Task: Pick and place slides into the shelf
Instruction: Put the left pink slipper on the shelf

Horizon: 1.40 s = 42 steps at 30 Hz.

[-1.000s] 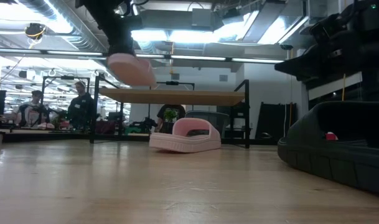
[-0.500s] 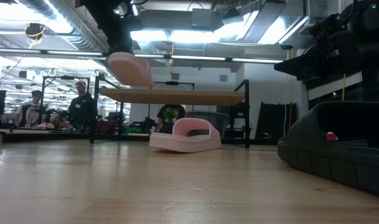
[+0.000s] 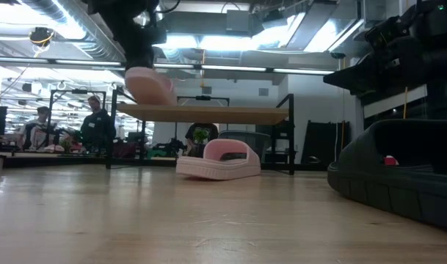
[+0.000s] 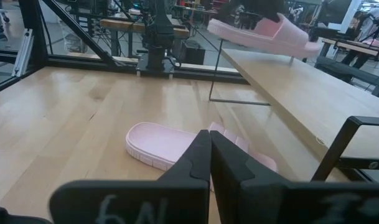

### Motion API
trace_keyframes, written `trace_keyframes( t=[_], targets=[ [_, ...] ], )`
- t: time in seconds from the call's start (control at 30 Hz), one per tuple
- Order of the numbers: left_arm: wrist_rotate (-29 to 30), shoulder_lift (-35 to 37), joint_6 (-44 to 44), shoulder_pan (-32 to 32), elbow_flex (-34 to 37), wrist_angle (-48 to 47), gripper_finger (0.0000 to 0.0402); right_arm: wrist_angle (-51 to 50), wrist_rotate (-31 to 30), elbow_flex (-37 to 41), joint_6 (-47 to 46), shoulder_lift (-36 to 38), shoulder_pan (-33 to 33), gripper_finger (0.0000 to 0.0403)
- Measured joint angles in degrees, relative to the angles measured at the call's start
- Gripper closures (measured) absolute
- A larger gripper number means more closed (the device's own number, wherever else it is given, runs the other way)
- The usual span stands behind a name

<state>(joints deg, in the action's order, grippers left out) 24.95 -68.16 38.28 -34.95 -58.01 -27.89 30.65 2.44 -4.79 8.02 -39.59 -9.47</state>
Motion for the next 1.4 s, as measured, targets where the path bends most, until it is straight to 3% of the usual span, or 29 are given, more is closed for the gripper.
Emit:
trace_keyframes(
  t=[0.2,1.4],
  targets=[
    [1.3,0.0,2.1,0.0,1.6,3.1,0.0401,0.3,0.0,0.0,0.0,0.0,0.0,0.0396],
    [0.8,0.0,2.4,-1.5,1.7,1.4,0.0401,0.4,0.1,0.0,-0.4,0.0,0.0,0.0396]
  ],
)
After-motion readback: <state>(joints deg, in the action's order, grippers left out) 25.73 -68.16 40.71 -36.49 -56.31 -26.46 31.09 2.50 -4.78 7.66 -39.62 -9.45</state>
